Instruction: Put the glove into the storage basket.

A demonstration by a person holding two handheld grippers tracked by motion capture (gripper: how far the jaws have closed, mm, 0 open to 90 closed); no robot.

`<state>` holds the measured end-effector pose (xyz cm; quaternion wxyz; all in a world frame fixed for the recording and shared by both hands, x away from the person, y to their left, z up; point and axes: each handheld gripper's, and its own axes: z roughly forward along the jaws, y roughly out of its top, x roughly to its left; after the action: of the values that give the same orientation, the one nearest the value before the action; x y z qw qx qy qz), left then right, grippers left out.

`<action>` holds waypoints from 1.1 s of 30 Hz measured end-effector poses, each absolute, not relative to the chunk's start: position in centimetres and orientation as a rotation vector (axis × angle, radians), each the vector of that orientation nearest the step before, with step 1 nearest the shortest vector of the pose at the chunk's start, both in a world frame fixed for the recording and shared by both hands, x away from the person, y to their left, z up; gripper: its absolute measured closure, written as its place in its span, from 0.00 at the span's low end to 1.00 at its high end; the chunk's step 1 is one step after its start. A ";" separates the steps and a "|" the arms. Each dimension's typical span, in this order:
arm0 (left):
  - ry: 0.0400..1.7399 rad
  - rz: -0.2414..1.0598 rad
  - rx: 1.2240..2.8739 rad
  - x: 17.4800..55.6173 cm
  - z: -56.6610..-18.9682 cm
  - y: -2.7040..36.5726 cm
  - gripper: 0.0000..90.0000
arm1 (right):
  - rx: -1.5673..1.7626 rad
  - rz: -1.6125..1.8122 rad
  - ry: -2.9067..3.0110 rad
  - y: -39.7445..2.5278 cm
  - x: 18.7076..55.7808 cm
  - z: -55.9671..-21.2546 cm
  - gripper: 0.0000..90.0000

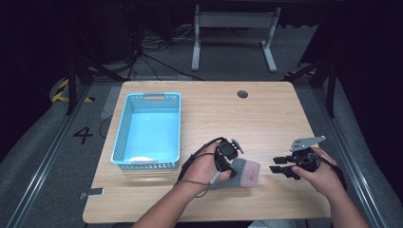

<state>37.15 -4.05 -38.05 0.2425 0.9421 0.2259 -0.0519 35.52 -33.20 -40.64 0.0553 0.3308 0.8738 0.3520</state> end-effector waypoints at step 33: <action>0.876 0.092 2.366 38.7 -30.1 7.9 0.79 | 0.950 1.044 2.734 -30.8 38.2 -41.7 0.62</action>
<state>38.71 7.91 -30.05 0.3037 0.8930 0.3304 0.0348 38.24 -30.83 -41.72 0.0324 0.3086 0.8881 0.3392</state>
